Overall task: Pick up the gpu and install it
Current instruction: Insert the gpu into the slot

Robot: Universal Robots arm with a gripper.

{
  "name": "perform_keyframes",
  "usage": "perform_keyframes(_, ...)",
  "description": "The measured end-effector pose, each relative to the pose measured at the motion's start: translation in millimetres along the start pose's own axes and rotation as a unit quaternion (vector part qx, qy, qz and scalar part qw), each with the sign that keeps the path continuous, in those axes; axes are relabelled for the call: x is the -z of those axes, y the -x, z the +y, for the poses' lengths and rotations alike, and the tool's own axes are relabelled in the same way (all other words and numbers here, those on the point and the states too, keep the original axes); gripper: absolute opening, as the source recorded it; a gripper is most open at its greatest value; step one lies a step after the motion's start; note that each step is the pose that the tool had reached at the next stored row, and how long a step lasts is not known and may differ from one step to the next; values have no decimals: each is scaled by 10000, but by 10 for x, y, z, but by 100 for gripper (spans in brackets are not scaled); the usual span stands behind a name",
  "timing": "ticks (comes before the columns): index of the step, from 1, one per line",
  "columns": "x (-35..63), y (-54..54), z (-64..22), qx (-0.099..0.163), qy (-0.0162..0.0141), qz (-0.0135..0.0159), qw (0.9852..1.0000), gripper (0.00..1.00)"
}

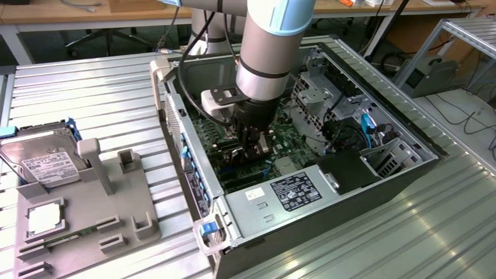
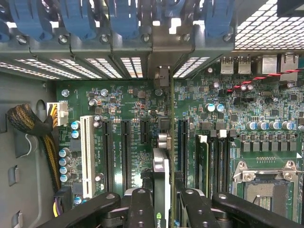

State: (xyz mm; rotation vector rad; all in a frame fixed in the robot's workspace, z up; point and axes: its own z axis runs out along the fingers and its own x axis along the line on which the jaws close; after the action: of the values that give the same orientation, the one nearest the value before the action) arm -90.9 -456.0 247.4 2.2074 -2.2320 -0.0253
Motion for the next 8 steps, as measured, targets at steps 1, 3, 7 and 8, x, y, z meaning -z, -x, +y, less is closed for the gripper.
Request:
perform_keyframes(1,0,0,0,0,0,0,10000,27)
perform_keyframes(3,0,0,0,0,0,0,10000,27)
perform_keyframes(7,0,0,0,0,0,0,10000,27)
perform_keyframes(8,0,0,0,0,0,0,10000,27)
